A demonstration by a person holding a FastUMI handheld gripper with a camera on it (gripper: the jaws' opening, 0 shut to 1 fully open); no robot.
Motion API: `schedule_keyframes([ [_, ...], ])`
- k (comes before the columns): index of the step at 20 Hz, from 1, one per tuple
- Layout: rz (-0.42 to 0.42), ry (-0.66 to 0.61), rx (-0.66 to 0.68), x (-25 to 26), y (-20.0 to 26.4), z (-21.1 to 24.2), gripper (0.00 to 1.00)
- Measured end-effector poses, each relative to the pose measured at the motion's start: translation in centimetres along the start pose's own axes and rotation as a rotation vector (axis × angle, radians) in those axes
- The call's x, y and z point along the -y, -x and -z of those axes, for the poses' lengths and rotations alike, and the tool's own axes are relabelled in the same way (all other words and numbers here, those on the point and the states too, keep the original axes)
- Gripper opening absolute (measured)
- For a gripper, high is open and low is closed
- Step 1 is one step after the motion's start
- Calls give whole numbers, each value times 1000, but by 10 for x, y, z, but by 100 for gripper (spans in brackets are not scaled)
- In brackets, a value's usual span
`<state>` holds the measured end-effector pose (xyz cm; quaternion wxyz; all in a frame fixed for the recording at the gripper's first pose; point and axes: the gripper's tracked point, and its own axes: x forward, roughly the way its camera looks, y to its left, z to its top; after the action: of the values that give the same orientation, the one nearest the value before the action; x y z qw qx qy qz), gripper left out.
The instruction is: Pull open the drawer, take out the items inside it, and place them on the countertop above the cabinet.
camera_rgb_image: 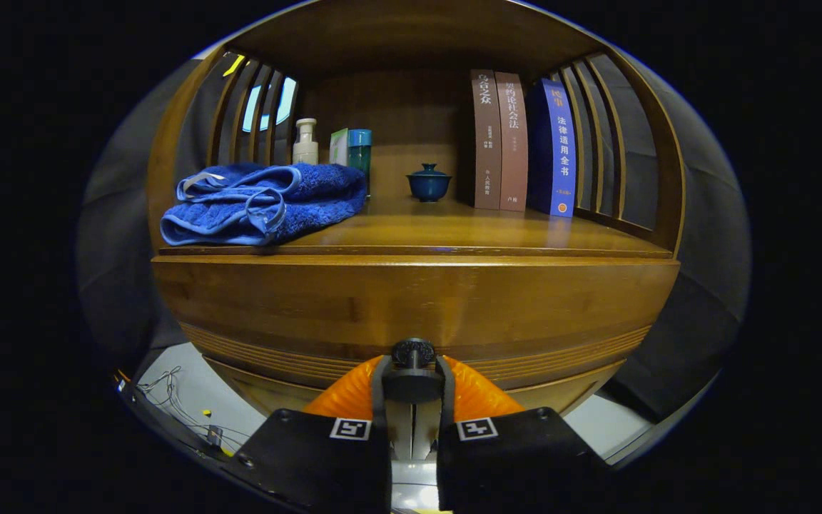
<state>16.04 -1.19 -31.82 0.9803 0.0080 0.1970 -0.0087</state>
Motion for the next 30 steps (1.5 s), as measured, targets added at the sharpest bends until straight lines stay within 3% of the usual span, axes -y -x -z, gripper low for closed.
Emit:
schedule_keyframes([
  [6,-9,24,-28,0,18,8,29],
  [23,-30,-16,-88,5,154,60,29],
  [30,-32,-16,-106,4,170,70,29],
])
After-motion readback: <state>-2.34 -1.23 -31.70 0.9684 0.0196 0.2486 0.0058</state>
